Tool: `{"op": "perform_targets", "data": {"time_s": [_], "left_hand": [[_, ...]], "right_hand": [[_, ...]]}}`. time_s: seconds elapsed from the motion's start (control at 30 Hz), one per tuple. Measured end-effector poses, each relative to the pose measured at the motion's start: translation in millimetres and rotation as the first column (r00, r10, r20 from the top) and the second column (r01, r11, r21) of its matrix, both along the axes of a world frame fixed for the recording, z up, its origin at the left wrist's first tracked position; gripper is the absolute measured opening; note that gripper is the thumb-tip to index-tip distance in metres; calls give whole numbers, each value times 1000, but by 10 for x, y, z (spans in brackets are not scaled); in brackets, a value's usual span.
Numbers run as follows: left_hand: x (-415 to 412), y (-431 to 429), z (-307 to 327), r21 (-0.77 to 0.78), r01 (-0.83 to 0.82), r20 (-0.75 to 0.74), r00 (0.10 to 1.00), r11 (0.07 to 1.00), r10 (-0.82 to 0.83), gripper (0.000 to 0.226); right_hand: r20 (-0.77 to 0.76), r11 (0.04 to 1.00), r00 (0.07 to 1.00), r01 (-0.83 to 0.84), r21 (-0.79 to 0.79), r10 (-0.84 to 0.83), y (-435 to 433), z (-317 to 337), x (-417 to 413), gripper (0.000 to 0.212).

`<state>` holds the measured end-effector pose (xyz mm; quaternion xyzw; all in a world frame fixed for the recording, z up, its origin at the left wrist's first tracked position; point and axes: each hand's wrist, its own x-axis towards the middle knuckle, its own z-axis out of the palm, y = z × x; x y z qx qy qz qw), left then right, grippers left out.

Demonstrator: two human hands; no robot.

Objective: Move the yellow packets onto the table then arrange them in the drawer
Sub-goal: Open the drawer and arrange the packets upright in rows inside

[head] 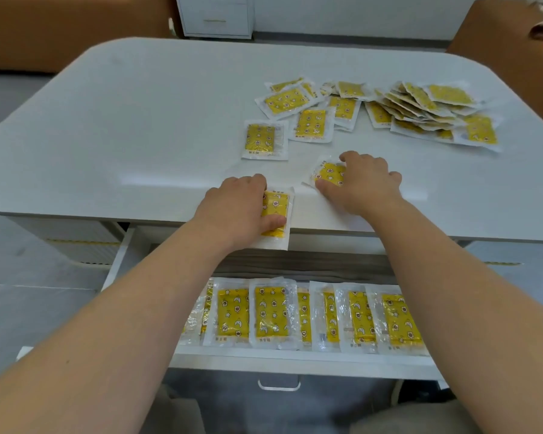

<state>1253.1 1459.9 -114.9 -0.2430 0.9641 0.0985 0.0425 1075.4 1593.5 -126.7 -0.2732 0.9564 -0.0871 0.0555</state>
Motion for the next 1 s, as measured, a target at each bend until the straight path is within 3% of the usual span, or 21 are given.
{"op": "perform_targets", "data": {"time_s": [0.17, 0.3, 0.43, 0.53, 0.7, 0.77, 0.9, 1.0], "left_hand": [[12, 16, 10, -40, 32, -23, 999, 999, -33, 75], [13, 6, -2, -53, 24, -16, 1000, 998, -25, 77], [5, -34, -26, -19, 40, 6, 999, 999, -39, 81], [1, -71, -58, 9, 66, 30, 997, 998, -67, 88], [9, -78, -50, 15, 50, -45, 998, 999, -49, 90], [3, -72, -39, 43, 44, -66, 997, 998, -41, 81], [14, -104, 125, 324, 10, -101, 995, 946, 24, 33], [151, -228, 326, 389, 4, 59, 998, 921, -29, 15]], "right_hand": [[-9, 1000, 1000, -4, -17, 4, 64, 37, -8, 73], [89, 996, 995, 61, -66, -55, 117, 105, -36, 82], [60, 992, 994, 99, -80, -94, 135, 211, 23, 89], [78, 990, 993, 98, -97, -91, 130, 311, 103, 77], [149, 960, 987, 99, -263, -61, 121, 500, 248, 38], [242, 908, 969, 153, -391, -59, 119, 519, 292, 30], [473, 778, 880, 270, -567, 40, 120, 564, 386, 27], [587, 757, 787, 263, -597, 190, 127, 624, 456, 37]]}}
